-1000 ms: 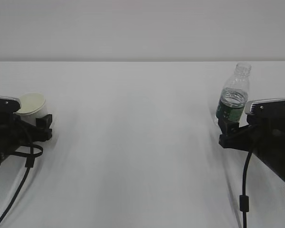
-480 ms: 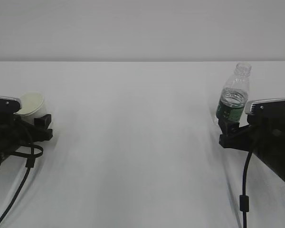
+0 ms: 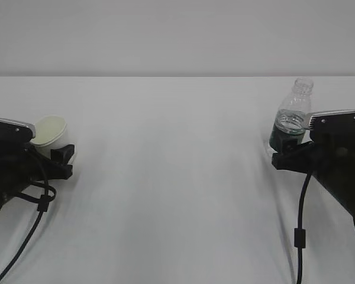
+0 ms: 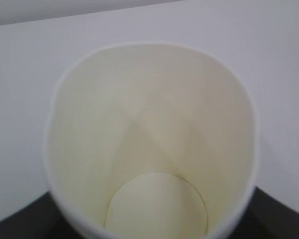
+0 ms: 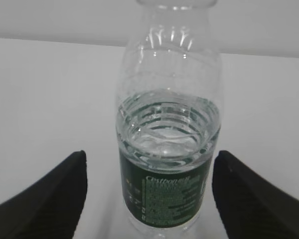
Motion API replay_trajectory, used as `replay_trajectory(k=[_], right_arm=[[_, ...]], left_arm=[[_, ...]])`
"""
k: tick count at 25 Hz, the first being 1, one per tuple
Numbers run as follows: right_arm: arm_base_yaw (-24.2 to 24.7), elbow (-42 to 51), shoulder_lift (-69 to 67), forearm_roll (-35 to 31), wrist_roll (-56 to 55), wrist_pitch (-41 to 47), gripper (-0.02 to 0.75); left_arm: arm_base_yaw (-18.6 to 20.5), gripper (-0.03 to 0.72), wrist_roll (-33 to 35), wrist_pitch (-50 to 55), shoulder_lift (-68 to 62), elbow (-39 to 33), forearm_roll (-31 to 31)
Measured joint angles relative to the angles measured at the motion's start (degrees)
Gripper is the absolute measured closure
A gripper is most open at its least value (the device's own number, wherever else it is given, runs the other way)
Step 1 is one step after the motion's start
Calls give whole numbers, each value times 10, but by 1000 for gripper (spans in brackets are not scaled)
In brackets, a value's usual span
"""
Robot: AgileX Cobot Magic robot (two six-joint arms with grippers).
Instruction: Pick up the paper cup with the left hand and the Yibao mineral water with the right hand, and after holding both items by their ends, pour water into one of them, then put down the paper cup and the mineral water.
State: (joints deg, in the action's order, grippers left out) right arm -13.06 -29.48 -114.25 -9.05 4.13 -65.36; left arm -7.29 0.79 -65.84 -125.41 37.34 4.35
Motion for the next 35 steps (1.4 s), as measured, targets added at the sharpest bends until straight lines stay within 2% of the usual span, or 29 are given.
replay_trajectory(k=[17,35], right_arm=[[0,-76,-98,-15,14,14,146],[0,-139,-126,-41,14,16,146]], left_arm=[[0,221,-1,0,0,0,7],[0,225,-1,0,0,0,28]])
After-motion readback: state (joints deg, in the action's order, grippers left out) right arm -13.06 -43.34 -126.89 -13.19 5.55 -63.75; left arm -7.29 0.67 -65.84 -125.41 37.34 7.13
